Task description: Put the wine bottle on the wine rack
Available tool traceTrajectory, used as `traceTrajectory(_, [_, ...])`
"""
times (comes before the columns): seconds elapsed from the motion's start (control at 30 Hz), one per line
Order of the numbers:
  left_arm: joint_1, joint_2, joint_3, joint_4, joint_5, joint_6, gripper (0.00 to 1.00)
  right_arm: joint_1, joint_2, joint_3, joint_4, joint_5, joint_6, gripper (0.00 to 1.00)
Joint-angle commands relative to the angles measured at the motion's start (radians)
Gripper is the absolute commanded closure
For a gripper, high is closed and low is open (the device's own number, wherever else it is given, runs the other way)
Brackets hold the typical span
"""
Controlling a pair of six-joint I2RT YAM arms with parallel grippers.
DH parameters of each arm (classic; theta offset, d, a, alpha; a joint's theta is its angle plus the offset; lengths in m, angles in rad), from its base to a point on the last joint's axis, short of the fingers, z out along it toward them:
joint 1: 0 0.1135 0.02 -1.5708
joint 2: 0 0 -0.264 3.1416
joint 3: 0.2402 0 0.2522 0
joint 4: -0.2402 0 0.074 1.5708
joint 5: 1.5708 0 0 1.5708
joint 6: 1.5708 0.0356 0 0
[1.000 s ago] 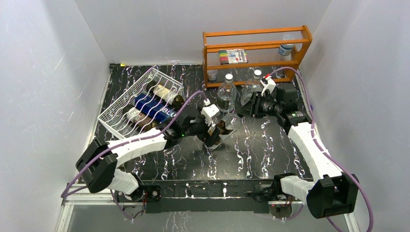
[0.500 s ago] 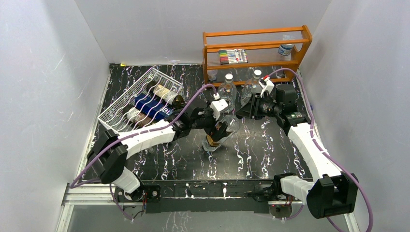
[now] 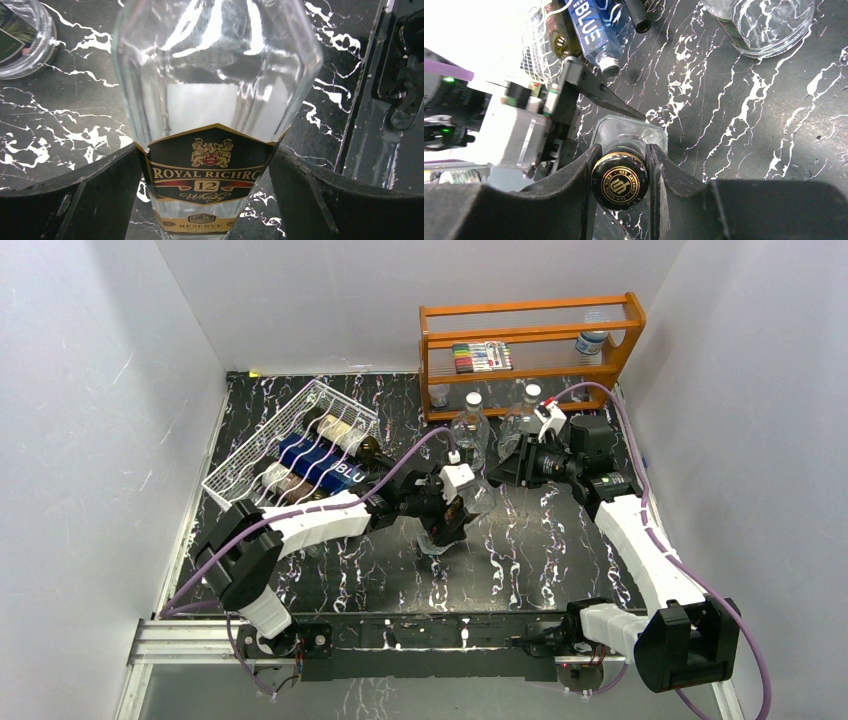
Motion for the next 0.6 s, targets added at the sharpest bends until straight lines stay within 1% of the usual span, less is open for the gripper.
traceTrajectory(0.0, [0.004,0.038,-0.043,0.035,0.076,0.067,0.12,0.006,-0.04,0.011,0.117,-0.095,0.063,1.0])
traceTrajectory(0.17, [0.006,0.071,-0.027,0.019,0.096,0.101,0.25,0.007,-0.045,0.008,0.117,-0.094,0.063,1.0])
traceTrajectory(0.23, [0.007,0.046,-0.049,0.062,0.103,0.093,0.31,0.007,-0.049,0.007,0.117,-0.092,0.063,1.0])
traceTrajectory(0.27, [0.007,0.028,-0.069,0.099,0.095,0.088,0.35,0.007,-0.05,0.007,0.117,-0.09,0.063,1.0])
traceTrajectory(0.33, [0.007,-0.017,-0.11,0.167,0.06,0.075,0.47,0.007,-0.052,0.008,0.114,-0.09,0.061,1.0])
traceTrajectory(0.4, [0.007,-0.063,-0.16,0.236,0.028,0.067,0.54,0.007,-0.053,0.007,0.113,-0.091,0.06,1.0])
traceTrajectory(0.5, [0.01,-0.116,-0.207,0.308,0.01,0.058,0.63,0.005,-0.054,0.008,0.113,-0.092,0.06,1.0])
traceTrajectory(0.57, [0.011,-0.134,-0.216,0.32,0.015,0.054,0.65,0.006,-0.055,0.007,0.114,-0.095,0.059,1.0])
